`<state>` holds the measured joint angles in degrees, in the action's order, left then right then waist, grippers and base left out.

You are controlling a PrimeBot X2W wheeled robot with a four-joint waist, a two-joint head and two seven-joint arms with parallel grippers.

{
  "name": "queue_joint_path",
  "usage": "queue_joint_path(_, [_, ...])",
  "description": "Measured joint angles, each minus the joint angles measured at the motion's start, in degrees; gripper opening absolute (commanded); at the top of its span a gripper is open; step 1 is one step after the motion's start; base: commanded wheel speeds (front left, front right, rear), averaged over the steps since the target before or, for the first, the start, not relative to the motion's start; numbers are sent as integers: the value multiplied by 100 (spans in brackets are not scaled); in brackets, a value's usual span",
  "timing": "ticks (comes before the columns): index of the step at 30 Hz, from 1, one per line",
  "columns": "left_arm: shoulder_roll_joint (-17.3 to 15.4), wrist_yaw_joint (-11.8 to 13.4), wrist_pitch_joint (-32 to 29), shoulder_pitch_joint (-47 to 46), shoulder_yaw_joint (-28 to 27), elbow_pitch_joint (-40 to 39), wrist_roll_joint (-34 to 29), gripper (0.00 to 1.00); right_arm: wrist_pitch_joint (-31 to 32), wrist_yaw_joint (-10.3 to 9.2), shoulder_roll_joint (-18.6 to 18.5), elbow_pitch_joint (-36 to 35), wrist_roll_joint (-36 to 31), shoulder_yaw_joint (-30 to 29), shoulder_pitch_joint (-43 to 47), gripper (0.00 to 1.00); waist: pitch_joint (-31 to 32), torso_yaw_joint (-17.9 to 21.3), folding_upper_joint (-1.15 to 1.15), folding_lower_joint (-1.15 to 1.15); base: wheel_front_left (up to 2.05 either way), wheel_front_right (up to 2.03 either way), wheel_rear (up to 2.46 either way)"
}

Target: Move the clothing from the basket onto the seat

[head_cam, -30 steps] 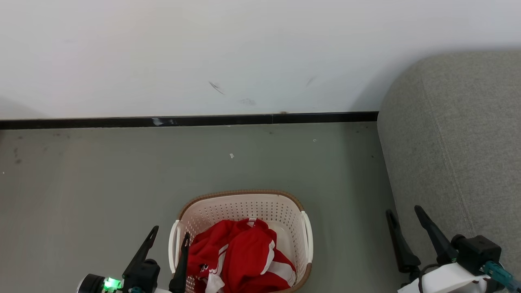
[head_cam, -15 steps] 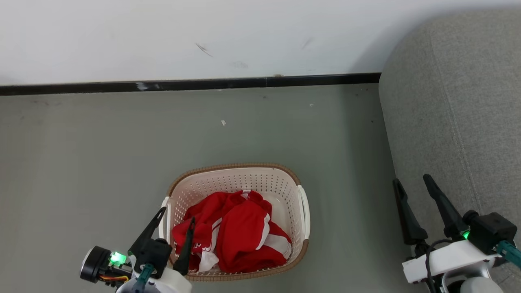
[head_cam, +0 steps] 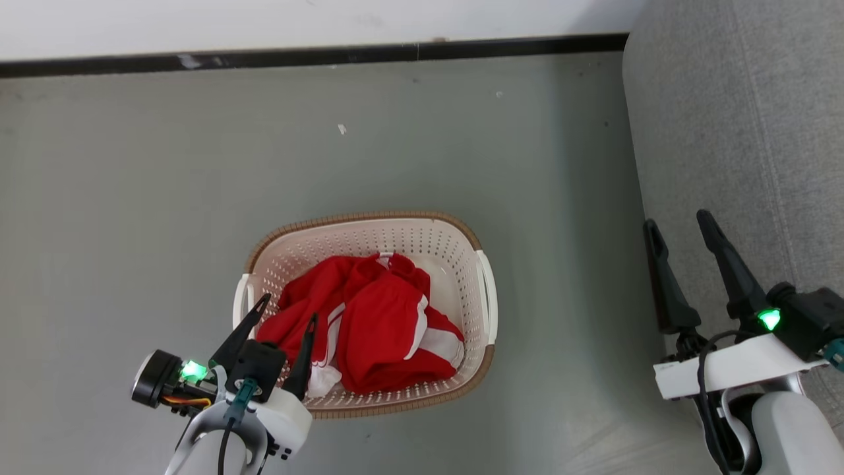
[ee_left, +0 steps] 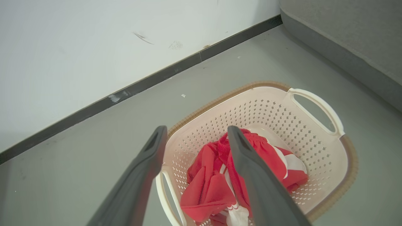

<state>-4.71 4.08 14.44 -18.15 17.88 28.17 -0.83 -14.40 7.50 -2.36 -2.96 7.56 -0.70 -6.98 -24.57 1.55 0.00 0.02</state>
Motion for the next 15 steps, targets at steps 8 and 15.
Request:
queue_joint_path(8, [-43,-91,0,-397,99,413,-191,100,0,0,-3,-49,-10,-9,-386,100,-481,57,0,0,0,0,0])
queue_joint_path(15, [-51,-122,-9,-708,168,786,-267,100,-4,0,-5,-80,-53,-42,-699,100,-841,93,0,-1,0,0,0])
